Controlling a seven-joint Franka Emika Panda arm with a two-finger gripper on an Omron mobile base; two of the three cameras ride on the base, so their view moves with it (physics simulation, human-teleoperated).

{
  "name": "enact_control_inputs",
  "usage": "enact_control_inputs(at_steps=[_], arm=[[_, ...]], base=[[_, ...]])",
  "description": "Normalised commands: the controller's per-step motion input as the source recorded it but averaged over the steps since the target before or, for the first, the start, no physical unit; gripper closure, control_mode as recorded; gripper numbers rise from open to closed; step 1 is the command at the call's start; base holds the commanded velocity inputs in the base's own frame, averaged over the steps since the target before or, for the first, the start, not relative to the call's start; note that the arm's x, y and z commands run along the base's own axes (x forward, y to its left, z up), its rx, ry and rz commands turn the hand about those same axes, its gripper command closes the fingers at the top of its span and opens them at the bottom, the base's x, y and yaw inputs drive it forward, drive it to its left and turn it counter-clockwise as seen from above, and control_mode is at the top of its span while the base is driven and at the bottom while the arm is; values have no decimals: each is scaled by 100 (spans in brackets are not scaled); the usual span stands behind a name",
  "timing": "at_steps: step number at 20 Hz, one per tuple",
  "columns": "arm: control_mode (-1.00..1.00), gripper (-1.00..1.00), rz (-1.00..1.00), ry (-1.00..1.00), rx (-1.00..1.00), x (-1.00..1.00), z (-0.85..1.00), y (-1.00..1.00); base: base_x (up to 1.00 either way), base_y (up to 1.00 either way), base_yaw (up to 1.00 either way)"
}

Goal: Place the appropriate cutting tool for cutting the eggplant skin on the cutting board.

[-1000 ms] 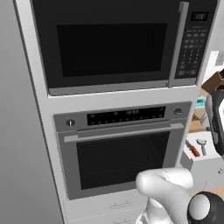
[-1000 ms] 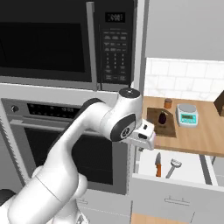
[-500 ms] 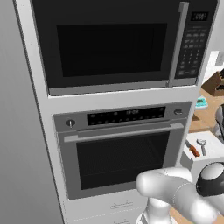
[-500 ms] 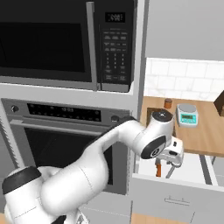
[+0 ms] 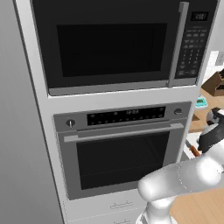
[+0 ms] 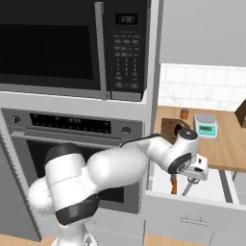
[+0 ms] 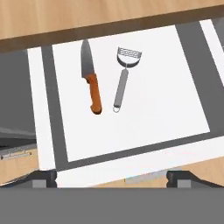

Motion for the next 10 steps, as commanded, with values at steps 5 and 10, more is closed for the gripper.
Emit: enact_control_inputs(at_steps=[5, 10], arm=[[-100, -100, 0, 4, 10, 59, -62, -37], [-100, -100, 0, 0, 12, 27, -56, -38]], base=[[0, 0, 0], [0, 0, 0]])
